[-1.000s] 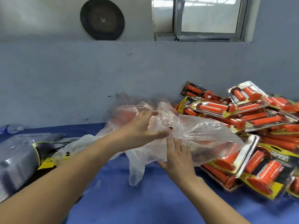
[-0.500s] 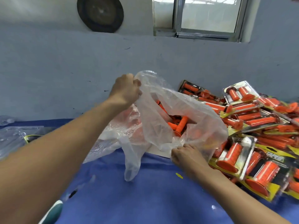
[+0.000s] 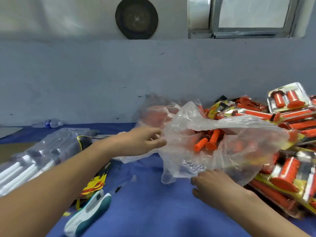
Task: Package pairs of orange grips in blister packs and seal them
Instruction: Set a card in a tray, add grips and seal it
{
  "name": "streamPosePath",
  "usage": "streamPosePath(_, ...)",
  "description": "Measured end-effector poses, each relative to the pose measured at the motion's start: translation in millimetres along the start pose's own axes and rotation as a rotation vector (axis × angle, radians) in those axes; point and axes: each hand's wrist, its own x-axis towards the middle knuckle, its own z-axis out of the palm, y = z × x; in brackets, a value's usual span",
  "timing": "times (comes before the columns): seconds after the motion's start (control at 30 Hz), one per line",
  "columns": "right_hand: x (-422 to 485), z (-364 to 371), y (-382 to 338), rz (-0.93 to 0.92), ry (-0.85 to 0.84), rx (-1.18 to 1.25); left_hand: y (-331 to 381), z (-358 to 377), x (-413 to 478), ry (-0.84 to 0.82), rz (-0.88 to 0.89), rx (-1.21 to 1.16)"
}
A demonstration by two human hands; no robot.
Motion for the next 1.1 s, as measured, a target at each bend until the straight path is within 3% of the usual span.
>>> streamPosePath(0.1,7,-24,-61,-0.176,0.028,0.108,-36,-18,-39,0.082,-0.159,0.072)
streamPosePath(0.27,20,-59,-151,-0.412,-0.055,0.361,-117,-54,-127,0.216,-0.590,0.421)
streamPosePath(0.43,39,-73,-226,-0.501,0.116,0.542,-175,-69,-219,0.193,-0.896,0.532)
streamPosePath(0.57,63,-72,-289,-0.544,0.157,0.762,-193,-51,-250,0.179,-0.914,0.483)
streamPosePath(0.83,70,-60,-363,-0.570,0.051,0.845,-189,-30,-262,0.540,-0.845,0.519)
streamPosePath(0.97,70,-55,-367,-0.557,0.067,0.867,-195,-33,-265,0.447,-0.853,0.364)
streamPosePath(1.1,68,-53,-364,-0.563,0.064,0.828,-198,-24,-272,0.409,-0.807,0.385)
